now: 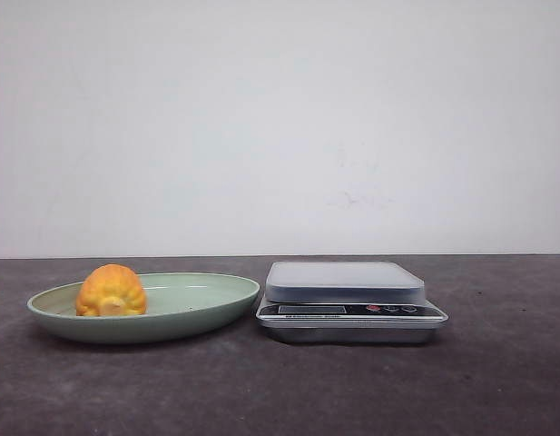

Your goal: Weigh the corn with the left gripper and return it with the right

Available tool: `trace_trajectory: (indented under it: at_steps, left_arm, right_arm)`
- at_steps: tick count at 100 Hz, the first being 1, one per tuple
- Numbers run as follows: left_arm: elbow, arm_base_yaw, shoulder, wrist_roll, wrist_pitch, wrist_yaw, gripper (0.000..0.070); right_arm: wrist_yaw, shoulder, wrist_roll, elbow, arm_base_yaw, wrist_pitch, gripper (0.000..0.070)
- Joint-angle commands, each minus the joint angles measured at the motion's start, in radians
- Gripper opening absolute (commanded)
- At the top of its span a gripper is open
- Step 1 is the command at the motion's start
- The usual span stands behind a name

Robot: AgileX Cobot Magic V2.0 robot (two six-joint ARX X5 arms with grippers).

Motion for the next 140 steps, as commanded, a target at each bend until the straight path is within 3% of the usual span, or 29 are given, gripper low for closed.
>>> trace_trajectory:
  at_steps: [1,31,125,140]
  left_arm:
    - [0.023,-0.008,0.005,-0.003,-0.022,-0.002,0.0]
    - [0.023,-0.008,0.005,-0.003,-0.022,-0.002,0.0]
    - [0.023,-0.008,0.005,-0.003,-0.022,-0.002,0.0]
    - [0.023,-0.007,0.005,0.03,-0.024,-0.002,0.0]
  right_arm:
    - [-0.005,-0.002,0.006,-0.002,0.0,-0.007,0.0]
    - [-0.042,-0.002,0.0,-0.002,0.001,-0.006,0.0]
    - [-0.031,-0.002,0.0,-0.002,-0.004,0.008,0.0]
    - [-0.031,-0.002,0.0,-0.002,-0.004,0.008,0.0]
